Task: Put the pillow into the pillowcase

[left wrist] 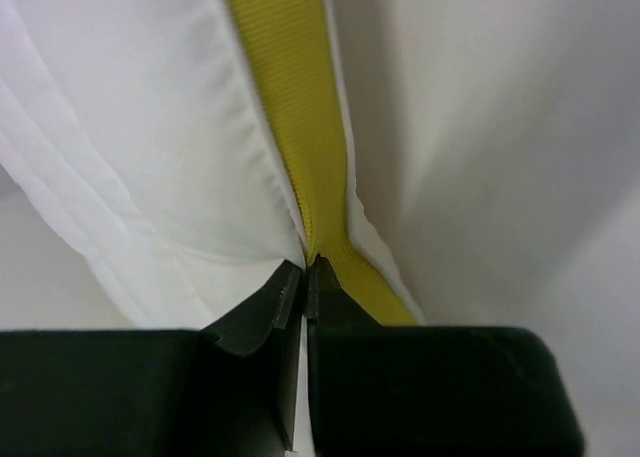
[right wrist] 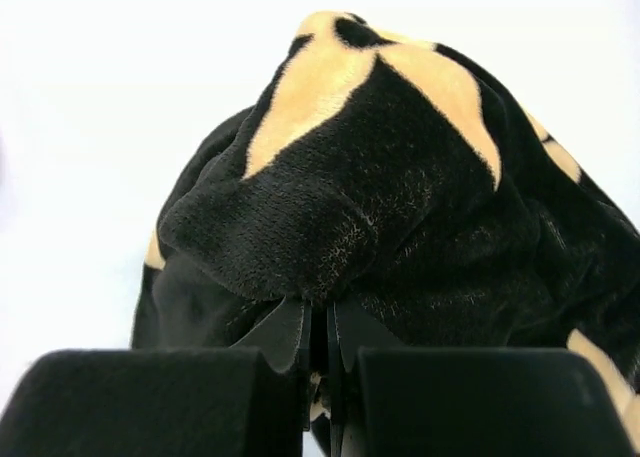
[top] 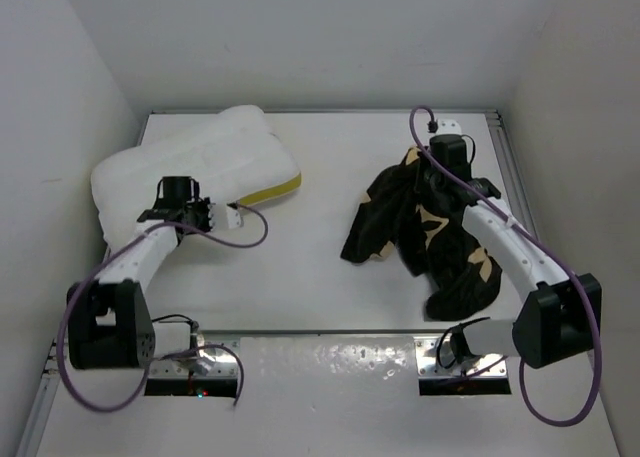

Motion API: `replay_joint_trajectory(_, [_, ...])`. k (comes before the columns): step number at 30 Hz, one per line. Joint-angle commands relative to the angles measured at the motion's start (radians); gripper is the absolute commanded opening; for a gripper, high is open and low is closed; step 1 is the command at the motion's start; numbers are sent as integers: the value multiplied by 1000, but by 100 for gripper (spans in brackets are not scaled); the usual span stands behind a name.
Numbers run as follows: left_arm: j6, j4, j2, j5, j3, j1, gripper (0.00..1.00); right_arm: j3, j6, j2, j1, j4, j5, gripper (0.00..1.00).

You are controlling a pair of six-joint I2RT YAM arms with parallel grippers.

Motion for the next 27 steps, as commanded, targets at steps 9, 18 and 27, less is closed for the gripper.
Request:
replay_joint_trajectory(9, [154,-399,-419,387,-44,-116,100,258,34,91,52,69,-253,99])
replay_joint_trajectory(18, [-504,-266,4,506,360,-394,0,99,151,-25,-133,-158,-151,0])
replay_joint_trajectory(27, [-782,-100,417,431,601,-644,71,-249,241,-121,-124,-105,-148,87])
